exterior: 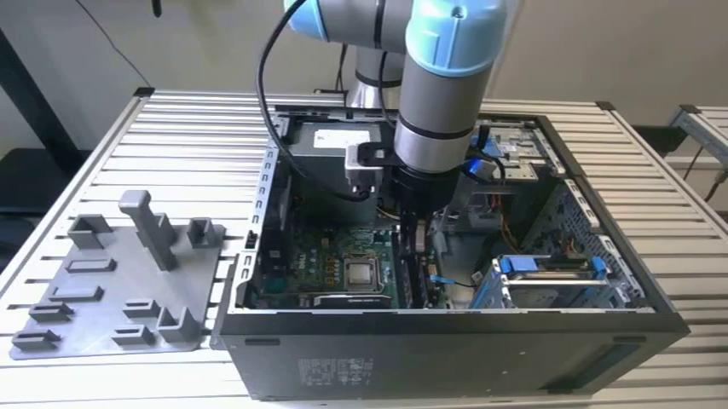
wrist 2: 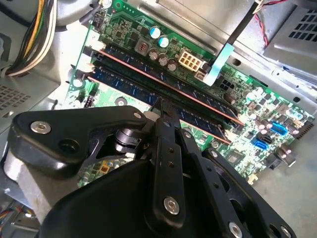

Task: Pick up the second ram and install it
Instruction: 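Press down the second ram until it locks into place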

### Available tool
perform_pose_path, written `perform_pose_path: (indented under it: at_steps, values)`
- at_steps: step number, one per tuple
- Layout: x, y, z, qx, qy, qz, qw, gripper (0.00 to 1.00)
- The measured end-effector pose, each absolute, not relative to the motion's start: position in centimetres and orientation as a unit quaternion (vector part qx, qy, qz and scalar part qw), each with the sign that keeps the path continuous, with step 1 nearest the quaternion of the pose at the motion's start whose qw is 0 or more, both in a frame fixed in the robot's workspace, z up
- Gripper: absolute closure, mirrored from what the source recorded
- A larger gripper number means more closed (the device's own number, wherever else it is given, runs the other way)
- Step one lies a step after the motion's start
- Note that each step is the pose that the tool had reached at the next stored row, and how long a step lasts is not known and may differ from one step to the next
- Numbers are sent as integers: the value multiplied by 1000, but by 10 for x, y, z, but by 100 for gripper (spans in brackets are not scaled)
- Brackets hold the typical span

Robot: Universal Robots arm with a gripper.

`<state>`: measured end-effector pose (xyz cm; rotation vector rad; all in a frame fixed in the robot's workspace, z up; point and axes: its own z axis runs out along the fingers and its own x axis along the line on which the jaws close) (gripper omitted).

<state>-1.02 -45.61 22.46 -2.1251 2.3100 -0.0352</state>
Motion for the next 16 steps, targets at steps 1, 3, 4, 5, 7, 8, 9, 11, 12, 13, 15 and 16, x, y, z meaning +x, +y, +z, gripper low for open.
perform_pose_path:
  at_steps: [1, 3, 4, 5, 7, 8, 9, 11, 12, 13, 15, 16]
  values:
    - [-10, -456, 223, -677, 736, -11, 1, 89]
    - [-10, -456, 219, -677, 736, -12, 1, 89]
    - [-10, -456, 218, -677, 736, -12, 1, 89]
    - [-10, -456, 218, -677, 736, -12, 1, 89]
    - [-10, -455, 221, -677, 736, -11, 2, 89]
    - [-10, -455, 225, -677, 736, -10, 3, 89]
    - [-10, -456, 230, -677, 736, -11, 2, 89]
    - [-10, -456, 239, -677, 736, -11, 2, 89]
    - [-10, -456, 244, -677, 736, -11, 1, 89]
    - [-10, -456, 249, -677, 736, -11, 2, 89]
    - [-10, -456, 258, -677, 736, -11, 1, 89]
    - [-10, -456, 262, -677, 736, -11, 2, 89]
